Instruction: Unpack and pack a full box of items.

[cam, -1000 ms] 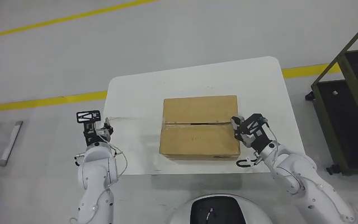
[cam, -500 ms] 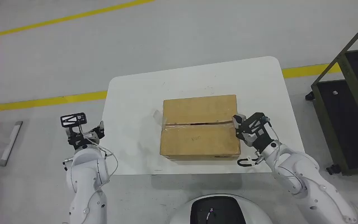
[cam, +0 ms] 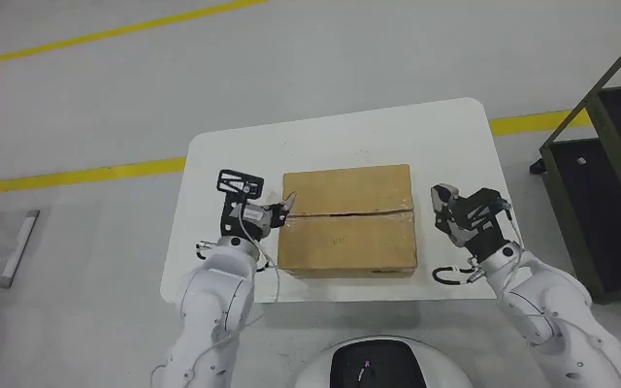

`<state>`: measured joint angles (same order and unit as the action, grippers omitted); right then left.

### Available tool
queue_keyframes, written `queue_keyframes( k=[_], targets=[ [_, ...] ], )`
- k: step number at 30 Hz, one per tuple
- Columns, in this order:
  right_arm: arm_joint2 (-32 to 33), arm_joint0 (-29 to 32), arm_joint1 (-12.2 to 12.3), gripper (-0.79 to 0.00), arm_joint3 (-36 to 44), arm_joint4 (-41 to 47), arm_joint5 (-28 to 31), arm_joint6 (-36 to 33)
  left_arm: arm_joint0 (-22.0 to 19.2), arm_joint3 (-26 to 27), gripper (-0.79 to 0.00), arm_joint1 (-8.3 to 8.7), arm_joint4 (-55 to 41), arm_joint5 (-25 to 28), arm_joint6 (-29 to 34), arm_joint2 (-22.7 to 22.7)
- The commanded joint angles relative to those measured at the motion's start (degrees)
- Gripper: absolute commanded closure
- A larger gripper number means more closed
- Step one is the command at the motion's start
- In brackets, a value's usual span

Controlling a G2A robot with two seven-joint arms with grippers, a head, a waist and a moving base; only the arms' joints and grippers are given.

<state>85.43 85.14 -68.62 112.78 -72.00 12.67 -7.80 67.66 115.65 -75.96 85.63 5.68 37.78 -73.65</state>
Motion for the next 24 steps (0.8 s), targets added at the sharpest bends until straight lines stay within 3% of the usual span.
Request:
queue_keyframes(
  k=[1, 5, 11, 16, 24],
  targets=[
    [1.8, 1.0, 0.1, 0.000, 0.2, 0.5, -0.2, 0.3, -2.2, -1.2, -0.785, -0.37, -1.6, 2.5, 0.6, 4.4],
    [5.2, 2.7, 0.3, 0.000, 0.1, 1.4, -0.4, 0.8, -6.9, -6.1, -0.785, -1.15, -1.5, 7.4, 2.6, 11.8],
    [8.5, 5.1, 0.5, 0.000, 0.2, 2.5, -0.2, 1.6, -13.5, -14.2, -0.785, -2.35, 3.6, 9.5, 5.1, 18.9],
    [9.5, 6.5, 0.5, 0.000, 0.3, 3.2, -0.4, 2.1, -17.1, -18.5, -0.785, -2.91, 9.2, 11.9, 7.8, 22.1],
    [9.9, 7.2, 0.5, 0.000, 0.4, 3.6, -0.3, 2.4, -18.9, -20.8, -0.785, -3.30, 15.7, 14.3, 9.4, 24.3]
  ],
)
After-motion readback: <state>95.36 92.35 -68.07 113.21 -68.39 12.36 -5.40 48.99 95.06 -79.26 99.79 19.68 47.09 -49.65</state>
